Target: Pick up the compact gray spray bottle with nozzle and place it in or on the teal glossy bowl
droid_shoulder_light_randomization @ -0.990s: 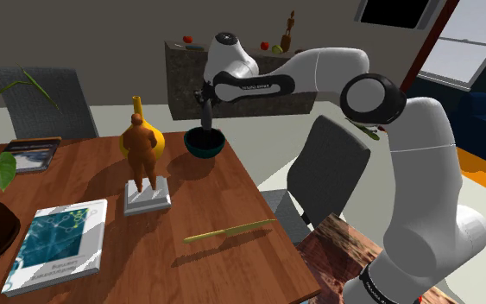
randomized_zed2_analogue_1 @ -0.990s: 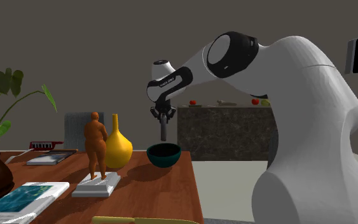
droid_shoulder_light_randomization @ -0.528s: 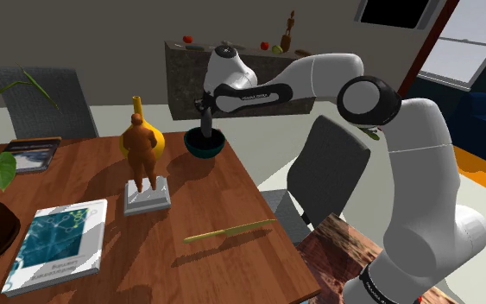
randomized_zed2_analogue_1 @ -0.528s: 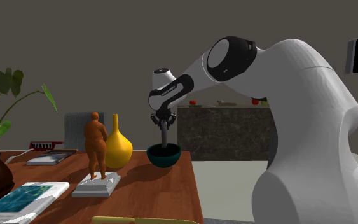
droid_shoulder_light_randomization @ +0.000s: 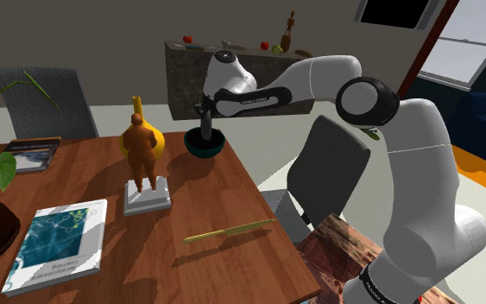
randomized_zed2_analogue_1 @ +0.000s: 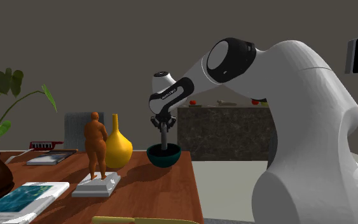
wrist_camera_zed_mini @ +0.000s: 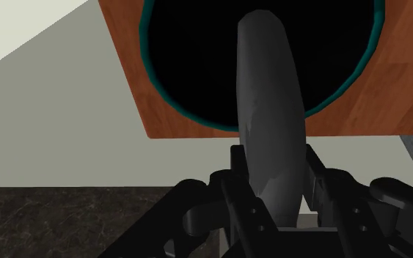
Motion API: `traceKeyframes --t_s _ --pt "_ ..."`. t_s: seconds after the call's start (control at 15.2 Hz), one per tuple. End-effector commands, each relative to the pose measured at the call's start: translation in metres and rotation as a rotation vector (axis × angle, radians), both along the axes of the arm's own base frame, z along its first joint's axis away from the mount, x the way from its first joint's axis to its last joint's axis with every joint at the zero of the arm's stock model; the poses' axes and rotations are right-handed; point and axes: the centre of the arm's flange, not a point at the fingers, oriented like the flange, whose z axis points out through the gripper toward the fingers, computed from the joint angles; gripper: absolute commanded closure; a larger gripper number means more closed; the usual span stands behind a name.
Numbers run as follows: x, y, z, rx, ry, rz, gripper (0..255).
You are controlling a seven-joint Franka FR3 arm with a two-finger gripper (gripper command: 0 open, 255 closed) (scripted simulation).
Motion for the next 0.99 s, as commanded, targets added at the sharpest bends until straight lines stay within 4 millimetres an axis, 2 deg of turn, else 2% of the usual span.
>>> traceKeyframes --t_s 0.0,0.07,0.4,0.66,0.92 --pt "0.000 0.000 0.000 0.000 0.000 0.000 255" --pt "0.000 0.000 0.000 0.000 0.000 0.000 0" --pt "0.000 0.000 0.000 0.000 0.000 0.000 0" --pt "-0.024 0.008 0.043 0.000 0.000 0.000 0" --pt "-0.024 0.008 0.043 0.000 0.000 0.000 0"
